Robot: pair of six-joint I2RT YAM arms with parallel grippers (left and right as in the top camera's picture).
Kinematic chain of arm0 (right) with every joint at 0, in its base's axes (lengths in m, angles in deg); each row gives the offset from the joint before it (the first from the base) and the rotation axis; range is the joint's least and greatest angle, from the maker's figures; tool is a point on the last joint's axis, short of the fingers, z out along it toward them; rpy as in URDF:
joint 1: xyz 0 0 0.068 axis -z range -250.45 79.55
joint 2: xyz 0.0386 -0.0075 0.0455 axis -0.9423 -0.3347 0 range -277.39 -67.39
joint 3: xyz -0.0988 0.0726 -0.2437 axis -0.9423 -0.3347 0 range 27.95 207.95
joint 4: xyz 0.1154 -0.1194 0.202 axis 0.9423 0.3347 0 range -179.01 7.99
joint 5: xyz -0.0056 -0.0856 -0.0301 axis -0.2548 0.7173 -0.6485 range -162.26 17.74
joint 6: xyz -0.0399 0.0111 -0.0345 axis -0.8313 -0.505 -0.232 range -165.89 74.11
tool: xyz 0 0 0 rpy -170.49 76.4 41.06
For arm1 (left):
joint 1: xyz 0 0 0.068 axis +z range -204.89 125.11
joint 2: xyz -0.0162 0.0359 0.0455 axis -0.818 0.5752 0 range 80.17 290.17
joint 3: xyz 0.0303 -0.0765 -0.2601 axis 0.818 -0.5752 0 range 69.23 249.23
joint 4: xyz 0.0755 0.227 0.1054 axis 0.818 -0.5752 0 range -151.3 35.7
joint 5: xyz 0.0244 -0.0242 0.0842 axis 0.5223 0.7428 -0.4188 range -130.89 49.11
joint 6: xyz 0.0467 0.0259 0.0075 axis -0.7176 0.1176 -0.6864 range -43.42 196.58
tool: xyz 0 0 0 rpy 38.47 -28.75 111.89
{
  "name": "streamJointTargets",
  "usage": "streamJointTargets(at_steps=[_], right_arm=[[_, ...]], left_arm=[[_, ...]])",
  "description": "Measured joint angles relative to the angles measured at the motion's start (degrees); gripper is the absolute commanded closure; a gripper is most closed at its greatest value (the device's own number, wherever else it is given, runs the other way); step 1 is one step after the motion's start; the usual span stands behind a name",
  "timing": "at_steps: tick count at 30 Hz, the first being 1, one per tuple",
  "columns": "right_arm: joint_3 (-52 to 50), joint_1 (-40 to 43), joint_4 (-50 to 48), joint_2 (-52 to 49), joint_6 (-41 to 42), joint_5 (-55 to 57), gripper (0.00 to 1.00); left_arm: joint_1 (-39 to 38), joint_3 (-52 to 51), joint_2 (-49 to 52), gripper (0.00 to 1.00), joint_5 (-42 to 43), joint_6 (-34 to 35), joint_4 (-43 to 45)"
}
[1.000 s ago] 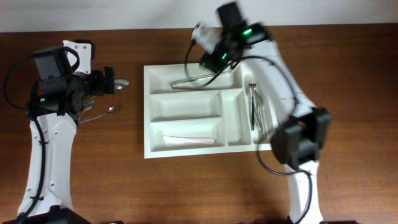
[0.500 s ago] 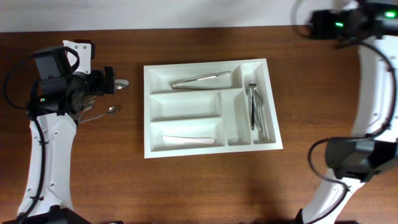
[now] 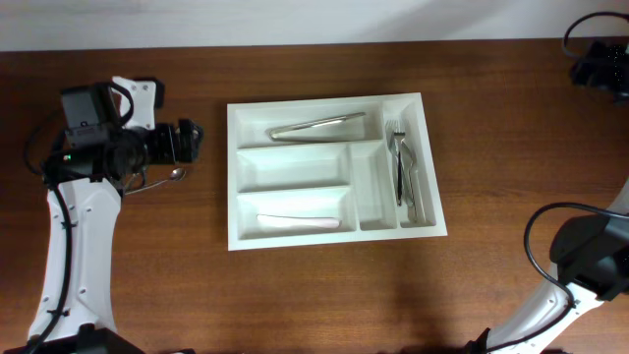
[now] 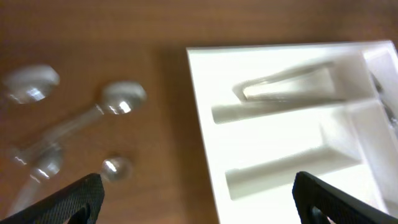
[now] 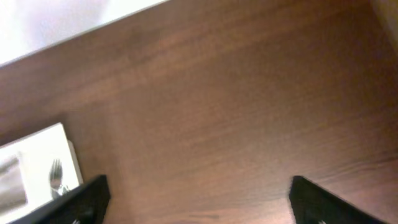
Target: Pack container
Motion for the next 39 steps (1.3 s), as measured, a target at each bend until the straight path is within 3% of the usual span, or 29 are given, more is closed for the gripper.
streamJointTargets(at_steps=[5, 12, 20, 28, 35, 39], right_arm=[[-0.4, 0.3, 0.6, 0.0, -0.1, 0.0, 0.01], [-0.9, 0.3, 1.1, 0.0, -0.2, 0.0, 0.01], [-0.9, 0.3, 1.6, 0.0, -0.1, 0.0, 0.01], [-0.9, 0.3, 1.7, 0.0, -0.1, 0.0, 0.01], [-1.0, 0.3, 1.7, 0.0, -0.1, 0.0, 0.01], [-1.0, 0.3, 1.7, 0.0, -0.1, 0.0, 0.01]], left_arm=[[0.0, 0.0, 0.2, 0.01, 3.4, 0.9, -6.4], [0.0, 0.0, 0.2, 0.01, 4.8, 1.3, -6.4], [1.1, 0.9, 1.1, 0.01, -4.0, -3.4, -3.6], [5.2, 16.8, 16.0, 0.03, -10.1, -16.1, -10.3], [5.1, 29.8, 29.7, 0.23, -15.5, -30.7, -7.6], [4.5, 30.7, 33.0, 0.17, -15.3, -43.1, -2.9]])
